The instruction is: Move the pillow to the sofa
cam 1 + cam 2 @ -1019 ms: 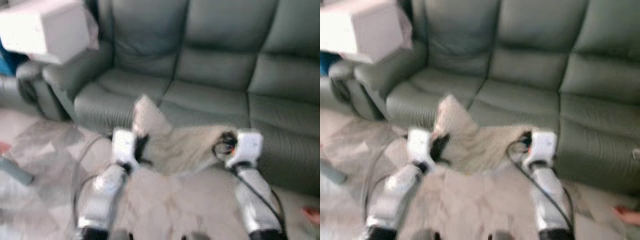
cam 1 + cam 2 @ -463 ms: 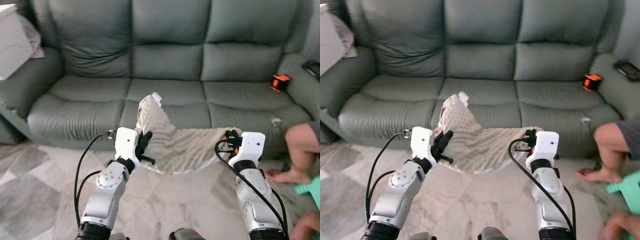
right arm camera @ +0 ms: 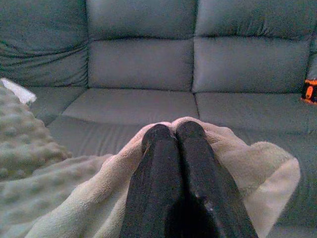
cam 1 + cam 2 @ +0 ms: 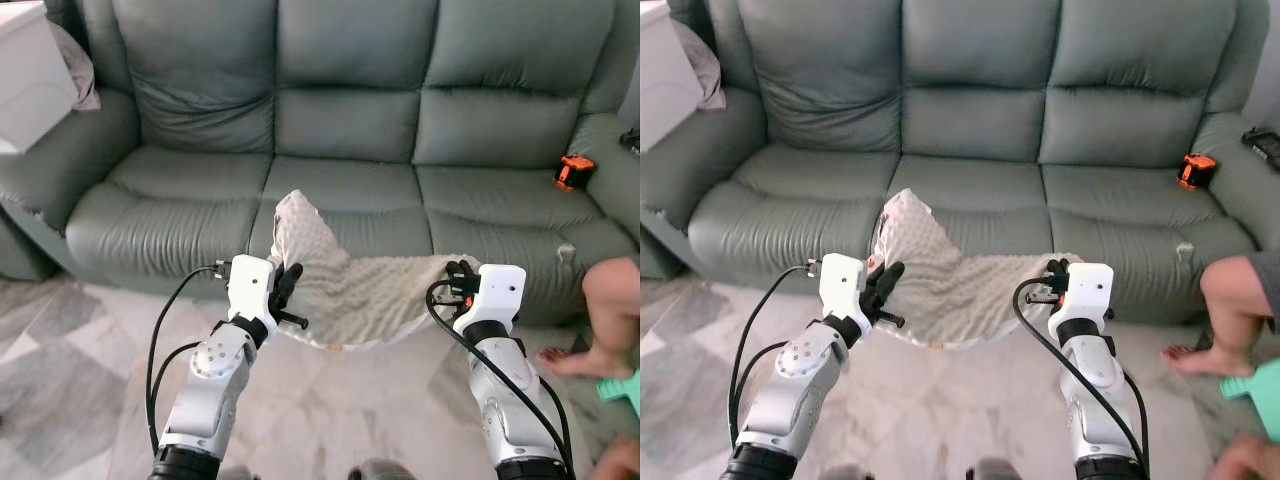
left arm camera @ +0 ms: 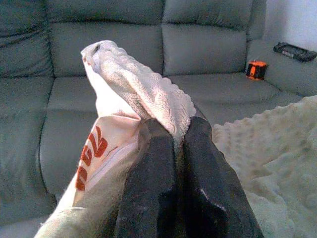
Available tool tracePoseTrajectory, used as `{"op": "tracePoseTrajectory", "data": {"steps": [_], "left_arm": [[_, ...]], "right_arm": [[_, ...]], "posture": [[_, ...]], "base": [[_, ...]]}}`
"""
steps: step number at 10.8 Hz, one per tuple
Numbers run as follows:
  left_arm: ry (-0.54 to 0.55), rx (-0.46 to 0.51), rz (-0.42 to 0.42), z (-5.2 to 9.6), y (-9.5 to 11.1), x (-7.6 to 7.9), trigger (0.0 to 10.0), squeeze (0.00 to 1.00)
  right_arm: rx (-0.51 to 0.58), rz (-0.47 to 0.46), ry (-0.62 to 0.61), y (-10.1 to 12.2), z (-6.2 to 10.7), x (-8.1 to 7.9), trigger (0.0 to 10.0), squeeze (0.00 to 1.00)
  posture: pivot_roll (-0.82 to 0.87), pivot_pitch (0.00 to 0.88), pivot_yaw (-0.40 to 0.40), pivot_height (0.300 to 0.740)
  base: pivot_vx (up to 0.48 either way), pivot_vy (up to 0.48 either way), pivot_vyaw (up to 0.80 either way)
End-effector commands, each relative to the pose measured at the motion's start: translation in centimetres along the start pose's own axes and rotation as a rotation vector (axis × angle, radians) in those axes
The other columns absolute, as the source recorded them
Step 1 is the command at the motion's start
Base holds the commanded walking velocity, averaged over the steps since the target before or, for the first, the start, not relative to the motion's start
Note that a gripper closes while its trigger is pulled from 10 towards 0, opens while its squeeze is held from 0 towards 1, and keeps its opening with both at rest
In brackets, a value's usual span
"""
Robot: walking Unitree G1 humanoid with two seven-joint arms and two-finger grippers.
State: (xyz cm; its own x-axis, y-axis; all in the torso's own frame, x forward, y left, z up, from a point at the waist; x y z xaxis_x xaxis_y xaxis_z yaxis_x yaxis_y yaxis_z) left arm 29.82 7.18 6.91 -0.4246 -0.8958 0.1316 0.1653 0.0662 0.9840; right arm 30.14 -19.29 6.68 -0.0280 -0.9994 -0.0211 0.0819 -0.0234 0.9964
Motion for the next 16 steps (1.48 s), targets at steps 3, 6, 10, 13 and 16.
{"op": "tracePoseTrajectory", "data": {"steps": [3,6,10,13,16], "left_arm": [[-0.029,0.038,-0.007,-0.3,0.9,0.5,10.0,0.0],[-0.031,0.033,-0.008,-0.3,0.8,0.6,10.0,0.0],[0.077,0.025,-0.037,0.9,0.4,-1.7,10.0,0.0],[0.149,0.012,-0.057,1.9,-0.1,-3.0,10.0,0.0],[0.226,0.048,-0.104,2.9,0.5,-4.2,10.0,0.0]], "right_arm": [[0.025,0.004,0.02,0.7,-0.1,-0.4,10.0,0.0],[0.027,0.004,0.022,0.8,-0.2,-0.4,10.0,0.0],[0.028,0.002,0.031,0.7,0.5,-0.7,10.0,0.0],[0.012,0.015,0.078,0.2,1.0,-1.9,10.0,0.0],[0.038,0.01,0.065,0.9,1.5,-1.6,10.0,0.0]], "posture": [[-0.07,0.0,0.01,0.74],[-0.07,0.0,0.011,0.74],[-0.06,0.0,0.003,0.74],[-0.04,0.0,-0.006,0.74],[-0.04,0.0,-0.009,0.74]], "base": [[0.309,0.0,-0.53],[0.307,0.0,-0.31],[0.304,0.0,0.0],[0.291,0.0,0.22],[0.279,0.0,0.24]]}}
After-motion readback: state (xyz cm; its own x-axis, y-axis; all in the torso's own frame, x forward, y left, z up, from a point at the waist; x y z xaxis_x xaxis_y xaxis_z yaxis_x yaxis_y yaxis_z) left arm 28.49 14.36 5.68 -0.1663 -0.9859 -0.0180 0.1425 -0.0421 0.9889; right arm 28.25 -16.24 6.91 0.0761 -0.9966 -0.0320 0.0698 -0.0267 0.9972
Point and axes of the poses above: a point about 5 cm out from each wrist's last joint towards the gripper, its own z axis pointing back from the gripper into the wrist, its own y axis along the axis of the wrist's last joint, x = y × z, the point moved 4 cm from there along -z, pointing out of the wrist towards the gripper, and after that the axes turned 1 degree about -z, right-handed, at the moved point
